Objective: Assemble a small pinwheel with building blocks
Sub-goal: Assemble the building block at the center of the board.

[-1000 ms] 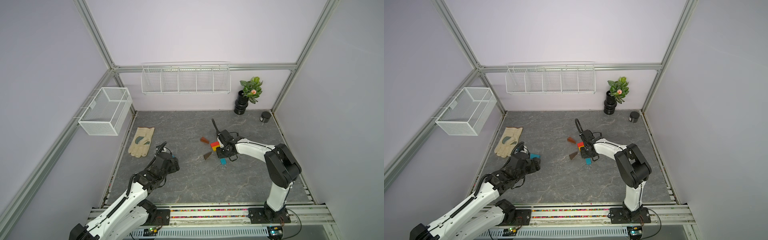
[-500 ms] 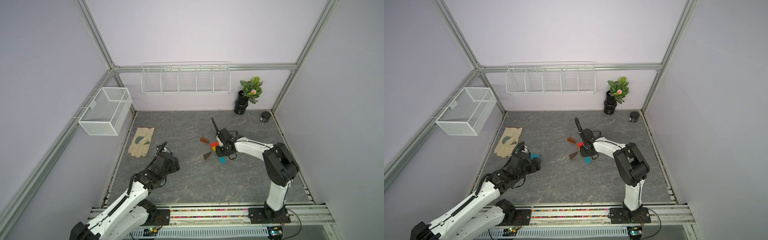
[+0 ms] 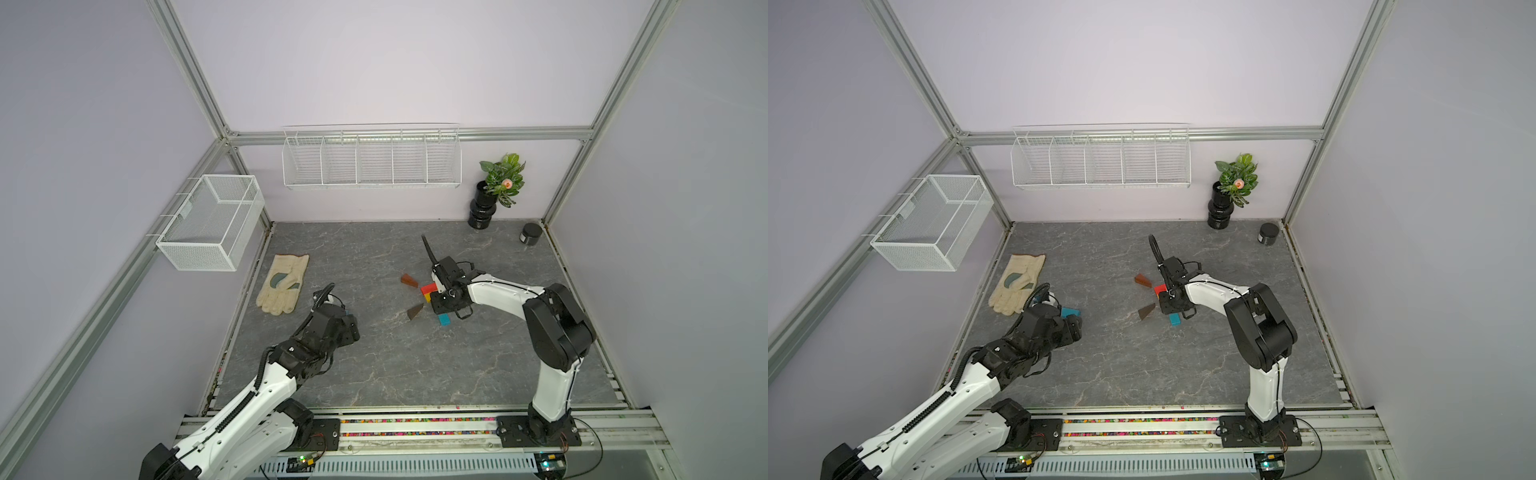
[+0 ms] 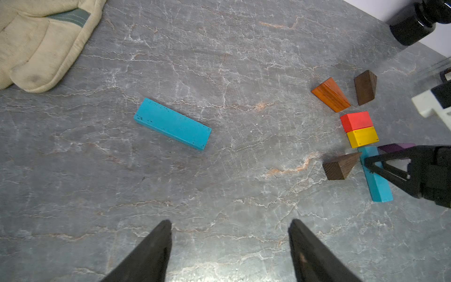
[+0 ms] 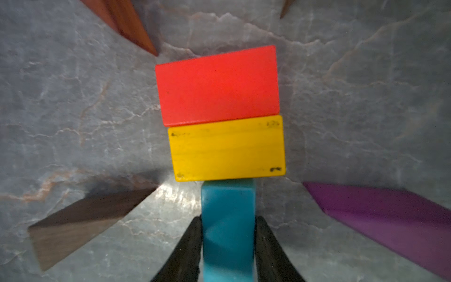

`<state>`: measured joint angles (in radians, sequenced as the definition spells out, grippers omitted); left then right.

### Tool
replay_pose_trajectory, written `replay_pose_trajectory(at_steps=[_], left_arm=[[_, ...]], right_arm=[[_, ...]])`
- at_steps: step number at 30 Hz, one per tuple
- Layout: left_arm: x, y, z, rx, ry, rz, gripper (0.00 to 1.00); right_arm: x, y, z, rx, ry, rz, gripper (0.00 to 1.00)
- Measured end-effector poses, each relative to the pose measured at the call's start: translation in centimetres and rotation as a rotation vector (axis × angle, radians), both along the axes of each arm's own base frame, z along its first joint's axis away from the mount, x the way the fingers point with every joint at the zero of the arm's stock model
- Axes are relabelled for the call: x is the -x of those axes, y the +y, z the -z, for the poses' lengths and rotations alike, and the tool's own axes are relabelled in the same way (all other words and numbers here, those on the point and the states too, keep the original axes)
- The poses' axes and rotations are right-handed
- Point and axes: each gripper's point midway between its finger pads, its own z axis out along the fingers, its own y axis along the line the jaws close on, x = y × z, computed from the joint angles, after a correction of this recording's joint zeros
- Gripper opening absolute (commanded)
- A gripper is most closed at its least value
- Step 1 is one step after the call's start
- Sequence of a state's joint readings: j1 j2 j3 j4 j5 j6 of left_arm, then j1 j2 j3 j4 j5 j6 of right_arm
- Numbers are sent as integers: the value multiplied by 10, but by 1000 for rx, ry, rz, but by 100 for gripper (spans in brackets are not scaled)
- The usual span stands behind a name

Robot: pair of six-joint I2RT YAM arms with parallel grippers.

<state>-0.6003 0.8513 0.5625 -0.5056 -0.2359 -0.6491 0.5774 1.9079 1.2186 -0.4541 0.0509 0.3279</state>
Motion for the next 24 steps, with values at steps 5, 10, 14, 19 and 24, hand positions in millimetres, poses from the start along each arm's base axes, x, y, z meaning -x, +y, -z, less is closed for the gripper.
replay_pose_trajectory(at_steps=[5,10,14,19,24], left_arm=[[0,0,0,0,0,0,78],[0,0,0,0,1,0,77],[0,0,0,0,1,0,78],[0,0,0,0,1,0,78],[0,0,0,0,1,0,78]], right_arm=[[0,1,0,-1,-1,-9,42],[0,1,0,1,-1,-15,40],[0,0,0,2,-1,-15,37],[0,1,0,2,-2,-15,37],[-1,1,-1,4,0,-19,37]])
